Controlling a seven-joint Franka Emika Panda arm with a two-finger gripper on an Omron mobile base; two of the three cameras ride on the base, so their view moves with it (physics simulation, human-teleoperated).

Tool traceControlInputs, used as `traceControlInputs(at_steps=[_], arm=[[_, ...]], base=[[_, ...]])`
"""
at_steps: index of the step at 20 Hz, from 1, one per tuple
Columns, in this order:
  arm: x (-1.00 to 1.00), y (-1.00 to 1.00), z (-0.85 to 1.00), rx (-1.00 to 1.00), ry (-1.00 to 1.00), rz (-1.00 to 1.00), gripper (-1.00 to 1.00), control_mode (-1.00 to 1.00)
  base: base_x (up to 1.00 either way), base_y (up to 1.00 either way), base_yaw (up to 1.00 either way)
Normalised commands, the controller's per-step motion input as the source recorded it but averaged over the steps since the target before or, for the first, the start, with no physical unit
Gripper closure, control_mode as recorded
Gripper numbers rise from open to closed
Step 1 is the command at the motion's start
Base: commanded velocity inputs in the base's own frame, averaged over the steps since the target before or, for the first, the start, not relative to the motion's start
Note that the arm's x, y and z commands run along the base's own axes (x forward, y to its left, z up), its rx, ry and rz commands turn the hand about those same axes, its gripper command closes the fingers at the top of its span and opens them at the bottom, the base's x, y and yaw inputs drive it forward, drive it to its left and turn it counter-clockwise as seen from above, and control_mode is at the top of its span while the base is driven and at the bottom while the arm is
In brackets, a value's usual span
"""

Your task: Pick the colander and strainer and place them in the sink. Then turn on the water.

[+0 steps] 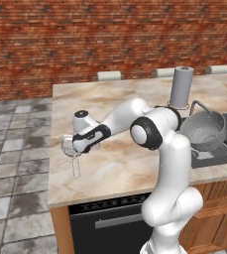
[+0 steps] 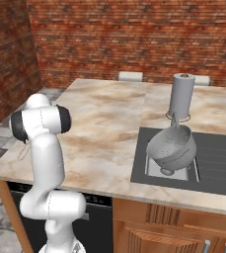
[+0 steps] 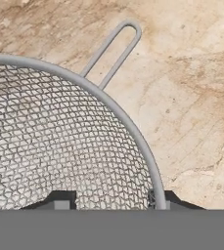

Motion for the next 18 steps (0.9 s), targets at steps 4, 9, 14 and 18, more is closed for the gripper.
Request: traceControlInputs(at_steps=[4, 9, 14, 18], arm=[[0.0, 0.0, 0.18, 0.02, 0.0, 0.0, 1.0, -1.0], [-0.15, -0.29, 0.89, 0.11, 0.0, -0.08, 1.0, -1.0], [-0.83, -0.97, 0.73, 0.19, 0.0, -0.21, 1.0, -1.0], [-1.0, -1.0, 0.28, 0.09, 0.0, -0.23, 1.0, -1.0]], base=[[0.0, 0.0, 0.0], [0.0, 0.0, 0.0], [0.0, 0.0, 0.0], [0.0, 0.0, 0.0]])
